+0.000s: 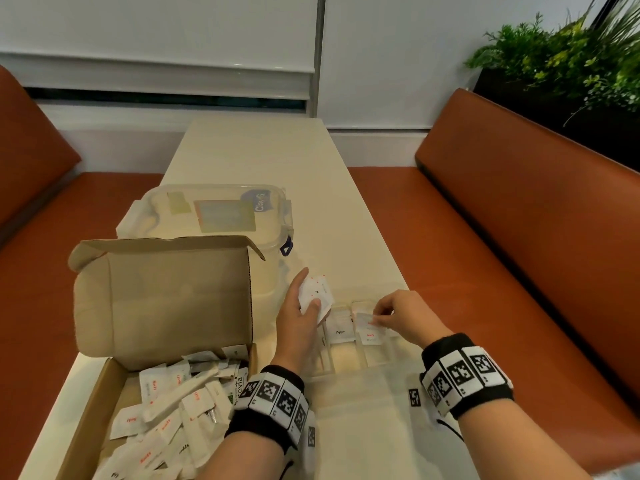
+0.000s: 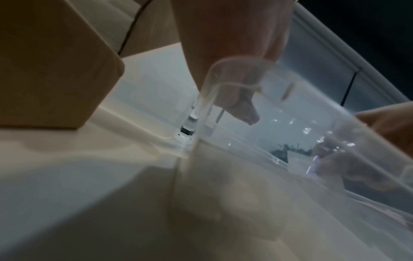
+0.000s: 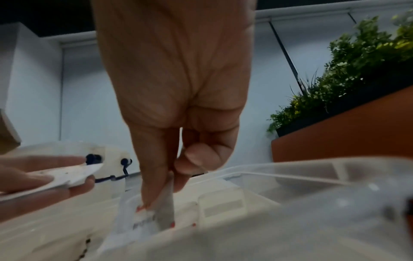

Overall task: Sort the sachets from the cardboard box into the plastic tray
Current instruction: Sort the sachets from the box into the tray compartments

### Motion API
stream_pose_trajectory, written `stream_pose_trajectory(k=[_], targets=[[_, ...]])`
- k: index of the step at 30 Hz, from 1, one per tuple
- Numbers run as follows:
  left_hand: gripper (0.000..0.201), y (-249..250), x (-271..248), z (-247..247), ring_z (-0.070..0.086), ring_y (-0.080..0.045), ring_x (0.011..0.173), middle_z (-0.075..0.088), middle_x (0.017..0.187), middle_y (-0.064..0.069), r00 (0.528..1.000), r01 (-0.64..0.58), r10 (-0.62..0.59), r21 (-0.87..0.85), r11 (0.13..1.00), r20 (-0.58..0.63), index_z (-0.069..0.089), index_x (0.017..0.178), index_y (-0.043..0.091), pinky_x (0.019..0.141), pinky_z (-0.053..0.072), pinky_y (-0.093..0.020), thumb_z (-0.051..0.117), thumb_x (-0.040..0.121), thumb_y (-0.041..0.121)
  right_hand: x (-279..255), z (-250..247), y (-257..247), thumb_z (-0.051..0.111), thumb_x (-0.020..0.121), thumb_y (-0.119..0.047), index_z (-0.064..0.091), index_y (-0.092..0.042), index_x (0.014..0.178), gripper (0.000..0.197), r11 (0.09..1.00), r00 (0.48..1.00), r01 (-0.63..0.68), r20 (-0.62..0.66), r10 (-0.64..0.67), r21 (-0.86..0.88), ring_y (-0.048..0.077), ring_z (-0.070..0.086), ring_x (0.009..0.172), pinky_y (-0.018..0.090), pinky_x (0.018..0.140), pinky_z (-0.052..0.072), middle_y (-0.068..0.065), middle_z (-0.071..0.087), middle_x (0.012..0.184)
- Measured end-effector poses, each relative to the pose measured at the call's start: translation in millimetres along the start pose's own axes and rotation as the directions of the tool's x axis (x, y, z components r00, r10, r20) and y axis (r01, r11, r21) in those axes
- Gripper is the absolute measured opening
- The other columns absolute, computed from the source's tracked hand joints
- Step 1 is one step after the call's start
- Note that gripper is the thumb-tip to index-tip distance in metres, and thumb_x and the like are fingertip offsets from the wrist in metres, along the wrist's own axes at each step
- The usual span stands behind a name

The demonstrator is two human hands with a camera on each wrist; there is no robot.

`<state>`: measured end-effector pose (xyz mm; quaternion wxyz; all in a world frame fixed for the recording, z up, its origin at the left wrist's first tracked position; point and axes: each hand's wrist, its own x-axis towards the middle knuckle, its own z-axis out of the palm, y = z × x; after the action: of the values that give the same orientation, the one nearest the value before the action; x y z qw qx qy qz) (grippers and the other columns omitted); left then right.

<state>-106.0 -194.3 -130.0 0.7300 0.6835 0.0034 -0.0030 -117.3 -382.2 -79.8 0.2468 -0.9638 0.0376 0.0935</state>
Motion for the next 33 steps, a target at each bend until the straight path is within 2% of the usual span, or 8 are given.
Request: stream_pose_trajectory(k=[4,8,13,21,25,29,31,33], targets=[[0.044,-0.6,-0.2,2.2,0.050,-0.005,0.119,0.058,0.114,0.017,0.999,-0.004,0.000,0.095,0.996,0.040,0.065,0.105,0.040,0.093,0.038,-0.003,0.045,0.095,0.002,-2.6,-6.7,-7.2,0.064,0.089,-0.023,0.069,-0.015,0.081,0.012,0.989,0.994,0.055,-0.101,-0.040,0.141,-0.002,0.047,0.054,0.009,0.049,0.035,-0.006,0.064,0.075],[0.031,1.7,-1.9,12.4,0.059,-0.019,0.113,0.063,0.111,0.000,0.980,0.148,-0.147,0.006,0.989,0.134,0.070,0.109,0.012,0.097,0.051,-0.035,0.045,0.096,-0.001,-3.3,-16.8,-24.2,0.064,0.089,-0.021,0.075,-0.017,0.087,0.012,0.975,0.984,0.161,-0.103,-0.146,0.154,-0.016,0.049,0.055,0.002,0.052,0.036,-0.014,0.063,0.071],[0.015,5.5,-6.7,18.4,0.067,-0.011,0.088,0.070,0.096,-0.005,0.961,0.204,-0.171,-0.140,0.969,0.219,0.072,0.097,0.009,0.073,0.055,-0.020,0.058,0.093,0.009,-1.7,-17.8,-35.2,0.064,0.089,-0.023,0.074,-0.021,0.093,0.012,0.978,0.978,0.189,-0.106,-0.179,0.090,-0.005,0.048,0.058,0.006,0.057,0.037,-0.013,0.060,0.073],[0.010,6.2,-3.7,16.2,0.067,-0.015,0.082,0.069,0.084,-0.003,0.983,0.134,-0.122,-0.080,0.988,0.140,0.069,0.081,0.007,0.077,0.058,-0.029,0.063,0.089,0.010,-6.1,-7.7,-25.7,0.068,0.085,-0.023,0.068,-0.022,0.079,0.006,0.983,0.991,0.124,-0.059,-0.118,0.132,0.003,0.042,0.055,0.013,0.052,0.031,-0.009,0.051,0.061],[0.011,2.4,-6.0,18.0,0.065,-0.010,0.075,0.068,0.080,0.000,0.988,0.092,-0.093,0.018,0.996,0.123,0.069,0.080,0.011,0.063,0.054,-0.016,0.063,0.089,0.012,-8.3,-5.5,-21.7,0.068,0.086,-0.022,0.064,-0.025,0.065,0.022,0.980,0.994,0.108,-0.018,-0.106,0.165,0.002,0.040,0.048,0.011,0.047,0.032,-0.008,0.052,0.058],[0.013,-2.7,-6.1,15.7,0.065,-0.017,0.096,0.070,0.096,0.000,0.994,0.088,-0.091,0.043,0.995,0.068,0.073,0.092,0.012,0.084,0.054,-0.028,0.062,0.091,0.017,-8.6,-7.1,-11.7,0.062,0.090,-0.025,0.075,-0.014,0.087,0.017,0.986,0.996,0.075,-0.063,-0.066,0.149,0.001,0.051,0.068,0.011,0.055,0.037,-0.003,0.064,0.088],[0.016,-3.9,-4.7,12.9,0.061,-0.002,0.099,0.068,0.104,0.006,0.998,0.054,-0.057,0.087,0.995,0.034,0.072,0.097,0.018,0.088,0.049,-0.015,0.057,0.093,0.016,-7.8,-7.9,-3.6,0.064,0.089,-0.022,0.074,-0.014,0.090,0.013,0.995,0.997,0.051,-0.062,-0.046,0.081,-0.002,0.050,0.068,0.009,0.057,0.036,-0.005,0.066,0.088],[0.022,-2.3,-4.1,11.9,0.055,0.011,0.095,0.065,0.105,0.012,0.999,0.038,-0.040,0.103,0.994,0.014,0.070,0.096,0.026,0.076,0.042,0.000,0.053,0.095,0.013,-7.4,-5.8,3.1,0.068,0.086,-0.018,0.073,-0.017,0.084,0.006,0.999,0.999,0.024,-0.042,-0.022,0.047,-0.002,0.053,0.067,0.008,0.058,0.038,-0.005,0.068,0.085]])
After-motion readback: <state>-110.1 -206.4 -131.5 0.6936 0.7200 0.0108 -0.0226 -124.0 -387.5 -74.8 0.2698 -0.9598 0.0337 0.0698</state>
